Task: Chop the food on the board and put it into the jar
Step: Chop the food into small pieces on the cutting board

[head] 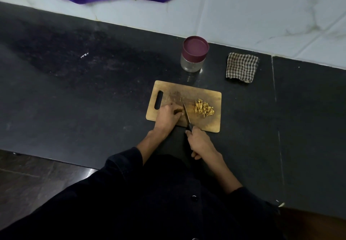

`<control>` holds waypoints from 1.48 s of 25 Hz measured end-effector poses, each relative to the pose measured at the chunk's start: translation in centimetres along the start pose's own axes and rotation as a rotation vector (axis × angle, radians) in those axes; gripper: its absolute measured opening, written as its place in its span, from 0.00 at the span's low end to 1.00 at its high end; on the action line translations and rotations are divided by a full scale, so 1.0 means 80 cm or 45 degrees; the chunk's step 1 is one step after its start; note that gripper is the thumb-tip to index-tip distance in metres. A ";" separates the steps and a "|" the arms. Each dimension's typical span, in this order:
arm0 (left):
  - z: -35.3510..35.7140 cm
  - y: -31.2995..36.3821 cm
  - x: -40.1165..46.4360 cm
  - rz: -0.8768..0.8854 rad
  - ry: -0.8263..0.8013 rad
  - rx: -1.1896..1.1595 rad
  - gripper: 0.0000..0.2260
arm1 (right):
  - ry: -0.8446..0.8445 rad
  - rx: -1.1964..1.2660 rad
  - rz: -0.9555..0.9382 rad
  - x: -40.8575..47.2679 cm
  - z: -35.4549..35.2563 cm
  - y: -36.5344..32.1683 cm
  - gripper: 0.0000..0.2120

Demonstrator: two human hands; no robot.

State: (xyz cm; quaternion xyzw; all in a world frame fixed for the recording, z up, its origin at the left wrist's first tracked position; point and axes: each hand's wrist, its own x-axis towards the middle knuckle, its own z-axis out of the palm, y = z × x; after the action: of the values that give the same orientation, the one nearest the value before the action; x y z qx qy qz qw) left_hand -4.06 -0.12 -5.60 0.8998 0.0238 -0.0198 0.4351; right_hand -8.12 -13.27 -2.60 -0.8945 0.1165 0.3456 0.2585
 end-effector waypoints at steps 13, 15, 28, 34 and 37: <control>-0.003 0.004 -0.001 0.032 -0.022 0.062 0.09 | 0.147 -0.132 -0.065 -0.002 0.003 -0.003 0.15; -0.003 0.004 -0.001 0.043 -0.049 0.072 0.09 | 0.099 0.018 -0.038 -0.003 0.007 -0.002 0.14; 0.001 -0.002 0.000 0.028 -0.016 0.081 0.09 | 0.228 0.226 -0.139 -0.006 0.002 0.005 0.15; 0.000 0.000 -0.002 0.044 -0.029 0.064 0.09 | 0.251 0.016 -0.236 -0.009 0.013 -0.008 0.14; 0.003 -0.001 -0.003 0.035 -0.009 0.061 0.09 | 0.263 -0.011 -0.231 -0.007 0.014 -0.007 0.14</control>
State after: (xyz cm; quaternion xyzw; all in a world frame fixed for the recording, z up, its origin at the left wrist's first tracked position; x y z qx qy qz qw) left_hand -4.30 -0.26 -5.75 0.9102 0.0094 -0.0178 0.4136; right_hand -8.95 -12.18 -2.67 -0.9334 0.0595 0.2273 0.2714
